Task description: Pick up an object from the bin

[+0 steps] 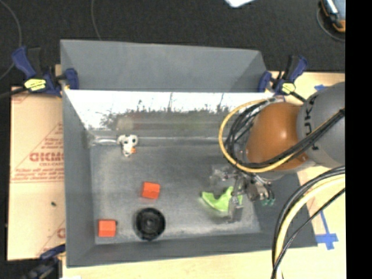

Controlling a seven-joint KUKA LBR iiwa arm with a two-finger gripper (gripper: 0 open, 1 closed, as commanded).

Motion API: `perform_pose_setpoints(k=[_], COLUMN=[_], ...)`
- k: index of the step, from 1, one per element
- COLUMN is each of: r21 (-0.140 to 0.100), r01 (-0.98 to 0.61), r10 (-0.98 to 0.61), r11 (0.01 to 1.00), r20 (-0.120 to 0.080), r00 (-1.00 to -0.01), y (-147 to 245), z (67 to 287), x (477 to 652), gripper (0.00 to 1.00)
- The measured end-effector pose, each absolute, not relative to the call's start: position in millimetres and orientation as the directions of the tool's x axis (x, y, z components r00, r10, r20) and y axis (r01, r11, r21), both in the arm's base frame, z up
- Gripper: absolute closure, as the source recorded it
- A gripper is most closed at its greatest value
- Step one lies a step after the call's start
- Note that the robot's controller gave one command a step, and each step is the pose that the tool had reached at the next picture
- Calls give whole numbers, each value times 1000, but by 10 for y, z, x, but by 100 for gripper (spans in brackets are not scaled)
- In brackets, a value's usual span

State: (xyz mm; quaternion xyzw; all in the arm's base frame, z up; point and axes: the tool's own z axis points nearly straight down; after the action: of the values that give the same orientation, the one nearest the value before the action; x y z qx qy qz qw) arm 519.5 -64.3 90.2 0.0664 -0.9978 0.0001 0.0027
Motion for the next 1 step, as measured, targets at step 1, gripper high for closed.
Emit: perform_pose_setpoints(k=[1], r21=[-4], r01=[-69], r10=[-69], r11=[998], r20=[-7], r00=[-998], y=[-469], z=[707], x=[5053], gripper=[100])
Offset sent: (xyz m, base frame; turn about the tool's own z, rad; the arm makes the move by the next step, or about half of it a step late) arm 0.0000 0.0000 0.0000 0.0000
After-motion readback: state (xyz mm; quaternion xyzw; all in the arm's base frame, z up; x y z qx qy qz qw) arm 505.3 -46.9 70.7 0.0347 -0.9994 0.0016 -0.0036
